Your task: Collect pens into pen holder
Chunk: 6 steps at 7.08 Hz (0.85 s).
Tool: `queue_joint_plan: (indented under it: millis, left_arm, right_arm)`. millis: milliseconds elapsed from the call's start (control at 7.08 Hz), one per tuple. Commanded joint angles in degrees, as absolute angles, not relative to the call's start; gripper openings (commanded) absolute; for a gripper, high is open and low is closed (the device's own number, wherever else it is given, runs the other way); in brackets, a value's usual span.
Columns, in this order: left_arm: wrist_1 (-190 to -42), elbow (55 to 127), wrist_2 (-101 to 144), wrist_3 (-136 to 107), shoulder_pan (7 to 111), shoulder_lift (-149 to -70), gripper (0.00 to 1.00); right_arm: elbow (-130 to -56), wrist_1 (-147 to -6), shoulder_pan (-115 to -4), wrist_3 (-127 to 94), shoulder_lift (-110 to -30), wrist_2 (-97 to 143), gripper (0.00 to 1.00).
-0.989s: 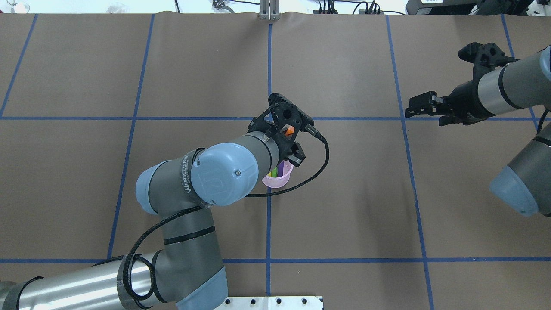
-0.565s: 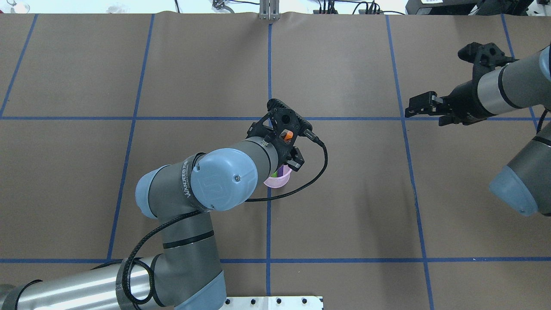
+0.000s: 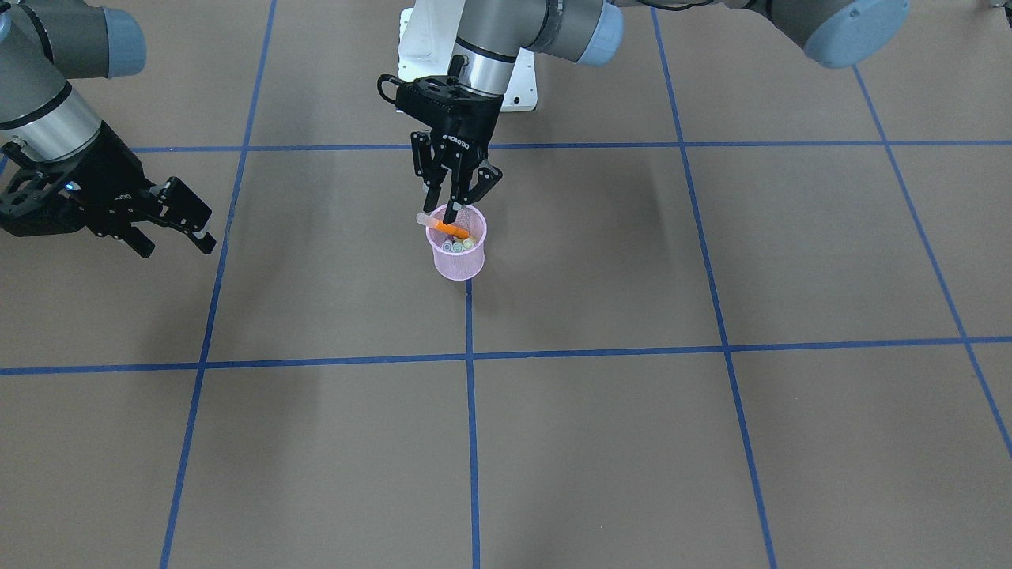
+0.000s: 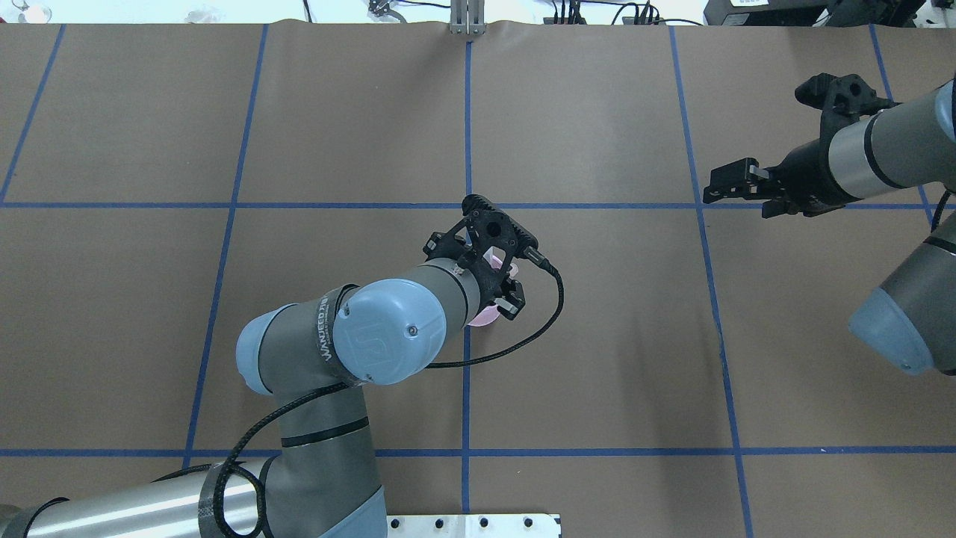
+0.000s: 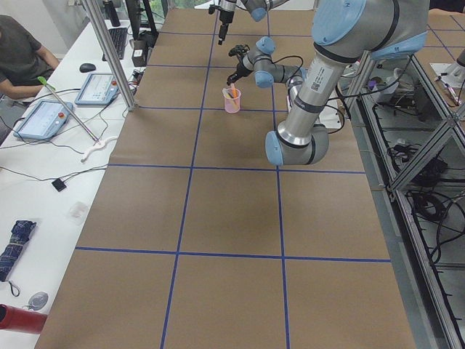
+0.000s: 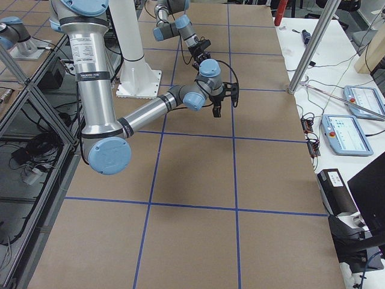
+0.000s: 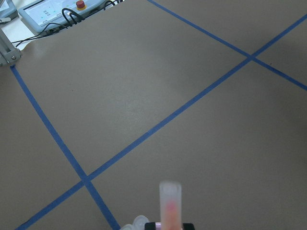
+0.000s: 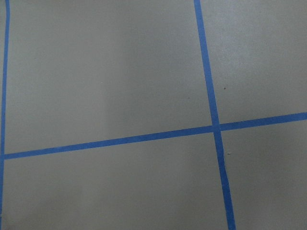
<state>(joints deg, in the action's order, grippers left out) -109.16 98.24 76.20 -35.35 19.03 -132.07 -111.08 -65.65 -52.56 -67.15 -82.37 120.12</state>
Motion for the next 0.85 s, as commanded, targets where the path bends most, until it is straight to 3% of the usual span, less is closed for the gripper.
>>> queue_joint_plan:
  millis: [0,282,706]
  left_arm:
    - [-109.16,99.31,76.38,-35.51,19.25,-131.75,0.88]
    - [-108.37,107.80,77.16,-35.51,22.82,-123.89,0.88]
    - [-108.28,109.34,106.78,-35.16,45.19,-107.99,0.89]
  right_arm:
    - [-111.01,-65.74,-52.56,-67.15,-82.44,119.27,1.00]
    - [-109.78,-65.83,-55.27,-66.01,-83.05,119.79,1.00]
    - [-104.52,-66.27,-63.25,-46.75,-86.21,121.02,1.00]
